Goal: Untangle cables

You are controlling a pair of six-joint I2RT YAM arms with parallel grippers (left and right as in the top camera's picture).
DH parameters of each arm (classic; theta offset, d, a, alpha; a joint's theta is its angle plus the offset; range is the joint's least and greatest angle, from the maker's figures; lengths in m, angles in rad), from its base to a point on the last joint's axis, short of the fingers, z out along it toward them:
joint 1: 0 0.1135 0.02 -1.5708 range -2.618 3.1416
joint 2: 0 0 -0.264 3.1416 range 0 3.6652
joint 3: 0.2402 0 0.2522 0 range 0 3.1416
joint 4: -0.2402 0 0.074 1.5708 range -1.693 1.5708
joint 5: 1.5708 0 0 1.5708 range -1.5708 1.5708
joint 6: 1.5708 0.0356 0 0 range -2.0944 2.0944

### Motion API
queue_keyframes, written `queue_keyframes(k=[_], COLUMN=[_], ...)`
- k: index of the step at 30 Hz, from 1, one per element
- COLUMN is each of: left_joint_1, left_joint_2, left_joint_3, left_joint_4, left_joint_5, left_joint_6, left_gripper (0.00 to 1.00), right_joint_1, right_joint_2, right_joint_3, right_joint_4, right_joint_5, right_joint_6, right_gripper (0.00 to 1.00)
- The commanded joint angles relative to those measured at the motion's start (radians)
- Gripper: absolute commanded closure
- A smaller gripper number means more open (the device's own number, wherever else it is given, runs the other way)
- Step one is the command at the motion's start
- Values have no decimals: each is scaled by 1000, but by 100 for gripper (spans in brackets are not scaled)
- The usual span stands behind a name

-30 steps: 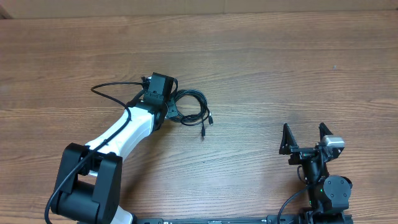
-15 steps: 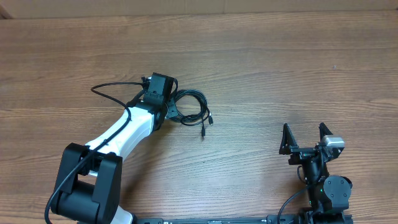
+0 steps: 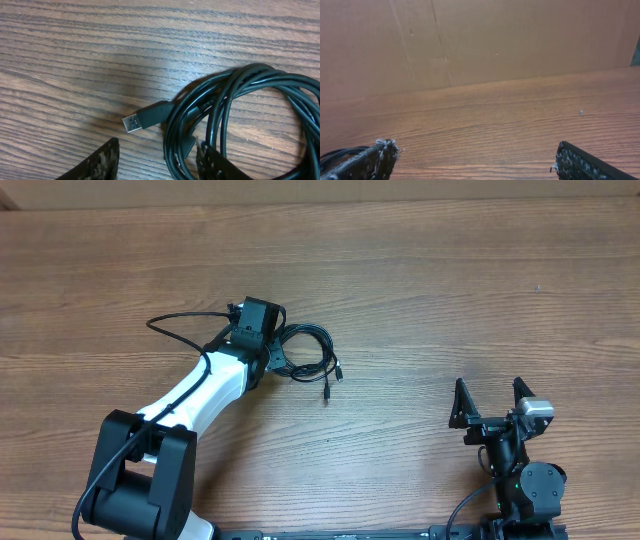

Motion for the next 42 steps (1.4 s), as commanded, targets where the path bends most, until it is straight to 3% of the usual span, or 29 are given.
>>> queue_keyframes(k=[1, 11, 29, 32, 36, 42], left_joint_1=[4, 4, 5, 5, 5, 5], left_joint_2=[14, 14, 14, 14, 14, 14], left_joint_3=[8, 8, 8, 8, 8, 8], left_joint_4=[-7, -18, -32, -32, -32, -34], left_joint_5=[-21, -19, -13, -13, -13, -14], left_joint_6=[19, 19, 12, 12, 12, 12], left_gripper=[50, 54, 51, 51, 51, 51], right_joint_1=[5, 5, 5, 5, 5, 5], right_joint_2=[-9, -9, -9, -9, -9, -9], right_joint_3=[-10, -10, -10, -10, -10, 38], right_joint_4=[6, 6, 8, 9, 16, -47], right_joint_5=[-2, -2, -9, -51, -101, -199], right_joint_6=[-4, -4, 6, 82, 298, 301], right_gripper=[0, 0, 0, 0, 0, 0])
